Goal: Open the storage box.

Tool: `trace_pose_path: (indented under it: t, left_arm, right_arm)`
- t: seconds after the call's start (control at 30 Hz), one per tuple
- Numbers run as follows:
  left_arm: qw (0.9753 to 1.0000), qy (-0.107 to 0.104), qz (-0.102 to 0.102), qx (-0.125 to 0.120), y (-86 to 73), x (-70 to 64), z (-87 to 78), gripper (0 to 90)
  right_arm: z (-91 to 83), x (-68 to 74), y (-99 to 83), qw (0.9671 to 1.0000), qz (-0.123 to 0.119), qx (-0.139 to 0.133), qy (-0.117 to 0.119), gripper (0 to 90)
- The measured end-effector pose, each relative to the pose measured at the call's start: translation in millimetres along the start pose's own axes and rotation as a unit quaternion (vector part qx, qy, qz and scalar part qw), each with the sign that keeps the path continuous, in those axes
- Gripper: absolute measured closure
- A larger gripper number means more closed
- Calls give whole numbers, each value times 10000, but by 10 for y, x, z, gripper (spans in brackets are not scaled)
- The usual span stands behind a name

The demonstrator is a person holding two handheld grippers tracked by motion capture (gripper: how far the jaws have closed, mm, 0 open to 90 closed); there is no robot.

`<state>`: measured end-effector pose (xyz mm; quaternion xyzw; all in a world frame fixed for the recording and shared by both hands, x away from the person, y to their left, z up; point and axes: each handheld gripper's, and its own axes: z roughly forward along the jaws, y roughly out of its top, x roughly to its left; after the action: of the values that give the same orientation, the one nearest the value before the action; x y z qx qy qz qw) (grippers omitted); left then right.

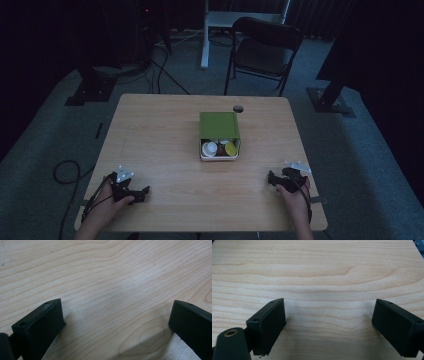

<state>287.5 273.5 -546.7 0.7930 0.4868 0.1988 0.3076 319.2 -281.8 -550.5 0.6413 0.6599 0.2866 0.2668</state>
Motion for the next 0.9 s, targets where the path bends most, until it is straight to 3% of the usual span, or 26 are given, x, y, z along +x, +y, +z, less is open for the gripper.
trace_pose_path:
  t: [0.63,0.77,0.9]
  left_arm:
    - [10000,11,-12,-1,1,-3,1,0]
    - [10000,12,-13,-2,1,-3,2,0]
    - [10000,11,-12,-1,1,-2,1,0]
  right_arm:
    - [-12,-8,-10,9998,-146,-8,112,111]
    - [-20,14,-10,9997,-254,-29,66,112]
    - [-34,108,2,9984,-549,-8,121,111]
